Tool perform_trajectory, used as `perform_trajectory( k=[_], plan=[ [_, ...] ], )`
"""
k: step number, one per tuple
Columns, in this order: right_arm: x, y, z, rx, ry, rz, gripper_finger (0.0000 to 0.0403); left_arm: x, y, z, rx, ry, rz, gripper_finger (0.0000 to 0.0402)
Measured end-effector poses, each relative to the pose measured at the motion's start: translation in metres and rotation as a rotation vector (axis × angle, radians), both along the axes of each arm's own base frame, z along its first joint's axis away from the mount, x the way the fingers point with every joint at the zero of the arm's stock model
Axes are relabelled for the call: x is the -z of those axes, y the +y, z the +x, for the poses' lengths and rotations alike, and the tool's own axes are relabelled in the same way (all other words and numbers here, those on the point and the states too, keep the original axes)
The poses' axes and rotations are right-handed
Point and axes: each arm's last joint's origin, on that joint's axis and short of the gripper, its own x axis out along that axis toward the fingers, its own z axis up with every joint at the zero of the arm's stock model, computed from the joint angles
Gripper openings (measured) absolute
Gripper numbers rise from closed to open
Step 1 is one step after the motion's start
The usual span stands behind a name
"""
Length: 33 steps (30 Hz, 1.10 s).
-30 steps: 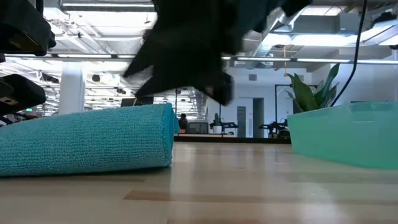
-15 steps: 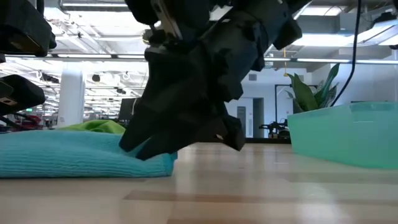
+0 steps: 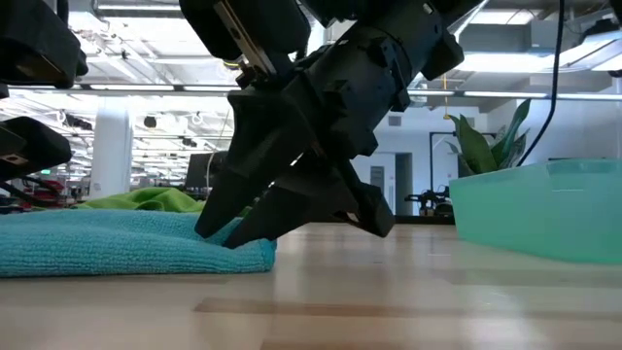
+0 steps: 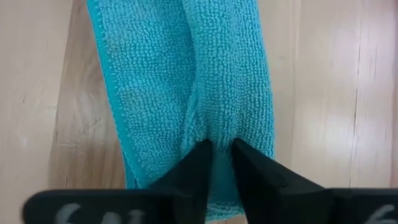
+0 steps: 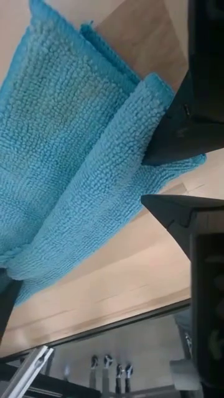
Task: Roll microfiber towels into tight, uniform cylinder then place into a basket
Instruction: Roll the blue microfiber towel
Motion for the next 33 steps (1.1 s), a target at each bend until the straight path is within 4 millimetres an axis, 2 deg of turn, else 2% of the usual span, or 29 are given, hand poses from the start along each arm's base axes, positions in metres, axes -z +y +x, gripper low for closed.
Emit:
perform_trajectory(
  k=[5,8,11,15,22,28,33],
  plan=[
    [0.000,0.000,0.000,0.000,0.002,-0.001,0.0117,0.000,0.000,0.000,0.006,0.000,-0.006,0.0128],
    [0.000,0.000,0.000,0.001,0.004,-0.001,0.0117,-0.005,0.000,0.001,0.013,-0.005,-0.019,0.0146],
    [0.001,0.000,0.000,0.003,0.004,-0.002,0.0117,-0.016,0.000,0.000,0.037,-0.024,-0.015,0.0147],
    [0.001,-0.001,-0.001,0.004,0.009,-0.004,0.0117,-0.041,-0.003,0.002,0.065,-0.122,-0.065,0.0139],
    [0.001,0.000,-0.001,0.010,0.010,0.000,0.0117,-0.058,-0.013,0.003,0.073,-0.443,0.105,0.0128],
    [0.001,0.000,-0.001,0.014,0.013,0.005,0.0117,-0.036,-0.026,0.021,0.121,-0.514,0.108,0.0118],
    [0.001,0.000,-0.001,0.015,0.011,0.004,0.0117,-0.009,-0.025,0.028,0.127,-0.420,0.140,0.0107]
  ],
)
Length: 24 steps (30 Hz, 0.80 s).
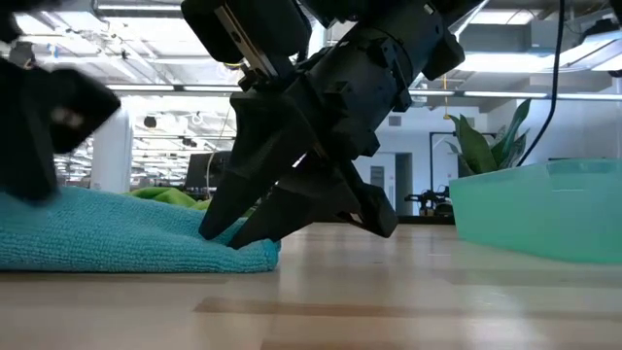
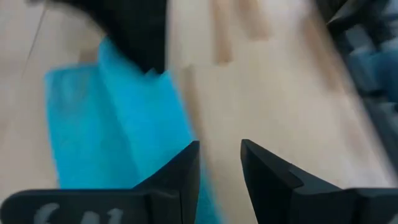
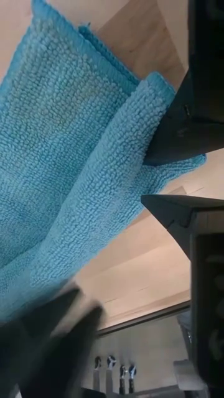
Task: Roll microfiber towels into tight, uniform cylinder then place into a basket
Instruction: Roll the blue microfiber towel
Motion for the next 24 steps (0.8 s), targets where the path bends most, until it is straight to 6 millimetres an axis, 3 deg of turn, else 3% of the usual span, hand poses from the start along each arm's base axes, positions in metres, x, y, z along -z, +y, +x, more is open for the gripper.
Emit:
perform_trajectory(
  k=[9,24],
  plan=[
    [0.000,0.004,-0.001,-0.007,-0.005,0.000,0.0117,0.017,0.010,-0.003,-0.186,0.146,-0.040,0.0098],
    [0.000,0.005,-0.001,-0.002,-0.013,0.010,0.0118,0.018,0.009,-0.003,-0.161,0.177,-0.068,0.0097]
  ],
)
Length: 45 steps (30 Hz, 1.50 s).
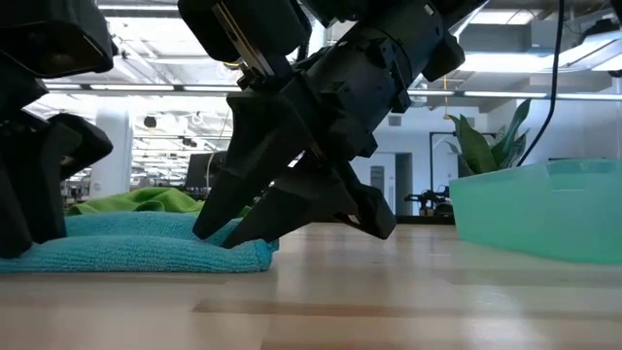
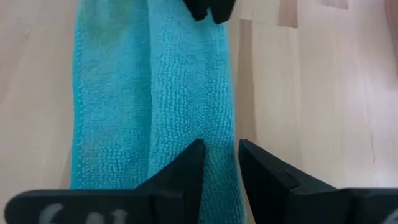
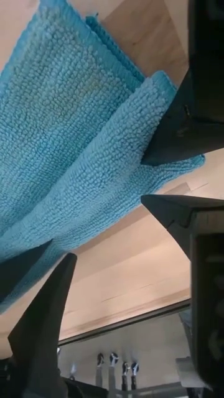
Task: Roll microfiber towels into tight, uniform cylinder then place into a basket
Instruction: Roll the blue microfiber towel
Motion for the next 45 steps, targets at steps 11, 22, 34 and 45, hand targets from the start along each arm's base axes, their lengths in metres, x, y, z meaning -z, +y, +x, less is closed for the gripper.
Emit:
perform_trajectory(
  k=[11,22,34,45],
  plan=[
    [0.000,0.000,0.000,-0.002,0.002,0.001,0.0118,-0.019,-0.005,0.003,0.063,-0.015,0.080,0.0097],
    [0.000,0.000,0.000,-0.003,0.000,0.002,0.0118,-0.017,0.004,-0.005,0.003,0.048,0.118,0.0097],
    [0.000,0.000,0.000,-0.003,0.000,0.002,0.0118,-0.003,0.008,-0.012,-0.053,0.015,0.007,0.0097],
    [0.000,0.000,0.000,-0.003,-0.001,0.003,0.0118,0.003,0.011,-0.017,-0.086,0.048,-0.026,0.0097]
  ],
)
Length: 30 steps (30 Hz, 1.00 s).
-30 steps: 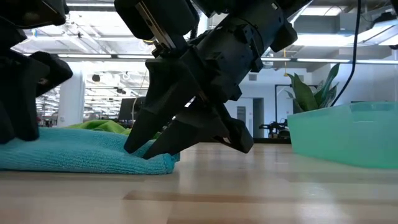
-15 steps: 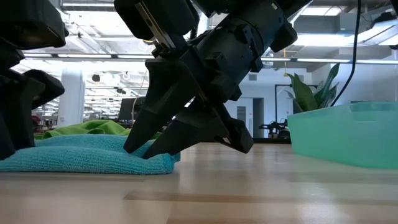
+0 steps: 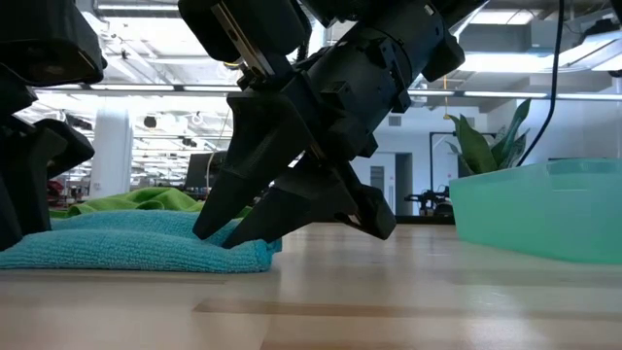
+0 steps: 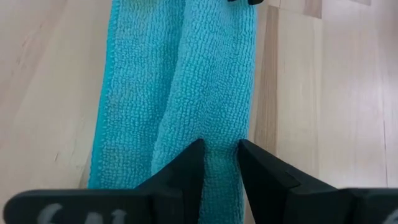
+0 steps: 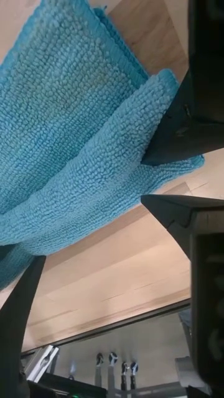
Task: Roll microfiber towels into tight, uniform cylinder then place into a basket
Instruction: Roll the blue microfiber towel
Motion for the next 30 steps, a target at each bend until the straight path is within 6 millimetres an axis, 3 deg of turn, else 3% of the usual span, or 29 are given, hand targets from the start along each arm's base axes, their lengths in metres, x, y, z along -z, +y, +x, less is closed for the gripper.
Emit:
perform_trajectory(
  k=[6,12,16,30],
  plan=[
    [0.000,0.000,0.000,0.003,0.001,0.002,0.0118,-0.007,-0.002,0.000,0.047,-0.067,0.028,0.0097],
    [0.000,0.000,0.000,0.006,0.003,0.005,0.0118,-0.037,-0.008,-0.002,0.121,-0.170,0.033,0.0098],
    [0.000,0.000,0.000,0.007,0.003,0.006,0.0118,-0.043,-0.008,-0.002,0.103,-0.255,0.111,0.0098],
    [0.000,0.000,0.000,0.012,0.004,0.009,0.0118,0.001,-0.006,0.003,0.043,-0.134,0.115,0.0098]
  ],
)
